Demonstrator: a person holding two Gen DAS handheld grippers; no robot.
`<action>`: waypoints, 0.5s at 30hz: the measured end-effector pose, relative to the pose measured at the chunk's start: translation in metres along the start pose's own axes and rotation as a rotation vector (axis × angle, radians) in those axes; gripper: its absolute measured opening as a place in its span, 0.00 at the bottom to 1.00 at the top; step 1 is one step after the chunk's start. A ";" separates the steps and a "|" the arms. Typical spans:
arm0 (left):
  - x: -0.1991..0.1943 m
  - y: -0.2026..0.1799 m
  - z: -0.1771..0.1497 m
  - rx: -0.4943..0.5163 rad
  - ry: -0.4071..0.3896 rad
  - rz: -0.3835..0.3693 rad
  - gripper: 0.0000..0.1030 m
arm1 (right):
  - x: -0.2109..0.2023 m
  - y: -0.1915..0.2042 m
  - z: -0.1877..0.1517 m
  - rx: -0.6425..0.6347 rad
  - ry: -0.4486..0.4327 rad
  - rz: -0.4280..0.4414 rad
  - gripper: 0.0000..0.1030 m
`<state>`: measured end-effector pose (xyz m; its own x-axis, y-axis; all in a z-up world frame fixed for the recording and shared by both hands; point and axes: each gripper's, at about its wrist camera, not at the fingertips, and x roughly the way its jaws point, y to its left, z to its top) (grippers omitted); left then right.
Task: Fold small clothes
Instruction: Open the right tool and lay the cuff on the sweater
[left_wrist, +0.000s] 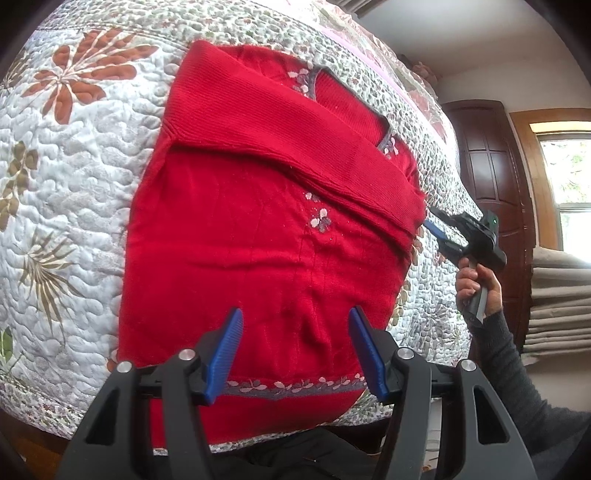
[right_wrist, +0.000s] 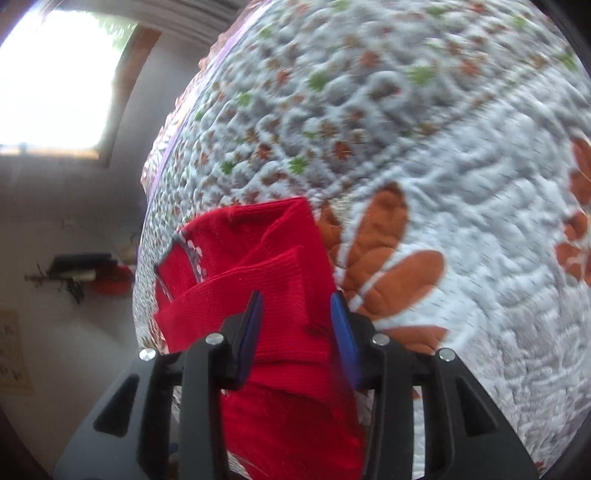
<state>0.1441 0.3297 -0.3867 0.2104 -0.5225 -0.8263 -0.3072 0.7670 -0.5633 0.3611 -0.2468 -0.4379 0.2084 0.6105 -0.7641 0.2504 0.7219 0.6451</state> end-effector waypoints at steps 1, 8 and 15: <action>0.001 0.000 0.000 -0.001 0.001 -0.001 0.58 | -0.002 -0.003 -0.003 0.007 0.004 0.010 0.33; 0.009 -0.002 -0.002 0.007 0.022 0.000 0.58 | 0.018 0.005 -0.023 -0.047 0.069 -0.049 0.27; 0.008 0.001 -0.012 0.001 0.021 0.004 0.58 | 0.023 -0.010 -0.029 -0.023 0.087 -0.119 0.01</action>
<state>0.1343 0.3218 -0.3939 0.1893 -0.5275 -0.8282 -0.3071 0.7694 -0.5602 0.3356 -0.2307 -0.4618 0.0958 0.5453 -0.8327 0.2467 0.7975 0.5506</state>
